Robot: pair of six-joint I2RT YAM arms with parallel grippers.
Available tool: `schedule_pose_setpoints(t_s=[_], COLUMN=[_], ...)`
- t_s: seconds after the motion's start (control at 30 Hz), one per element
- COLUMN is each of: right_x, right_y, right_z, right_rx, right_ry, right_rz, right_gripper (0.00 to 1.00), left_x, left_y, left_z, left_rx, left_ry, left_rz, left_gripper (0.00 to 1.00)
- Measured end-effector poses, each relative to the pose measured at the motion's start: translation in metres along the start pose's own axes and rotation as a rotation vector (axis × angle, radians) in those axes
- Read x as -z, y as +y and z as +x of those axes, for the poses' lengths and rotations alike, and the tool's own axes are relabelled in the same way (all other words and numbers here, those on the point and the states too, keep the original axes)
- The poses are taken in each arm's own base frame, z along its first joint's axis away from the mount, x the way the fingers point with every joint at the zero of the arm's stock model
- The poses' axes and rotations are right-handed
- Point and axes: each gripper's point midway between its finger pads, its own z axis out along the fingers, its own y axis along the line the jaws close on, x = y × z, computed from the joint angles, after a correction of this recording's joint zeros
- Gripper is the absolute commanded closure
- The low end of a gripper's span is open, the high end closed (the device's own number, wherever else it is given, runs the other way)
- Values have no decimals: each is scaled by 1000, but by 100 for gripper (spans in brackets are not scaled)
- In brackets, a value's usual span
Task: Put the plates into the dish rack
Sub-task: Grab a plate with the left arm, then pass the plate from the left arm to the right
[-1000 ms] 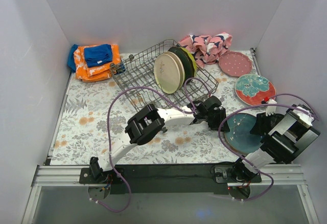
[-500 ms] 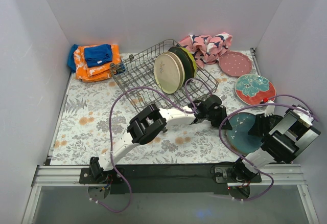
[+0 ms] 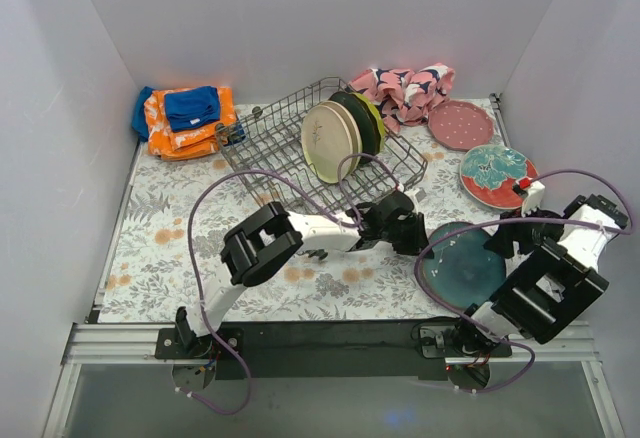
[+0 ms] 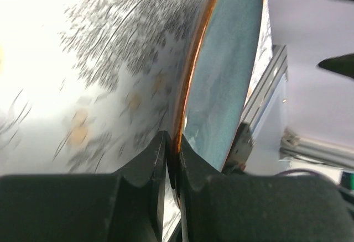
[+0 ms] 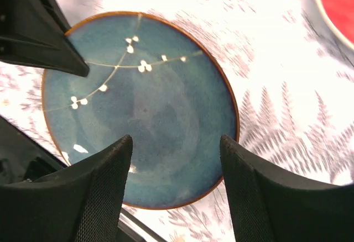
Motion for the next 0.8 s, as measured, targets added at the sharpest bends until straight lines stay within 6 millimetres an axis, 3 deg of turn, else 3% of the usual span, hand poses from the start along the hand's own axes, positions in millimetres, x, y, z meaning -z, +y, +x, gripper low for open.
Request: schedule_pose_setpoints(t_s=[0.3, 0.6, 0.8], right_x=[-17, -5, -26], right_y=[54, 54, 70], right_z=[-34, -77, -87], right_rx=[112, 176, 175], right_ry=[-39, -96, -66], right_rz=[-185, -192, -314], right_gripper=[13, 4, 2], left_x=[64, 118, 154], left_y=[17, 27, 19], left_z=[4, -11, -27], left_rx=[-89, -117, -121], left_ry=[-63, -137, -196], left_rz=[-98, -186, -184], left_gripper=[100, 100, 100])
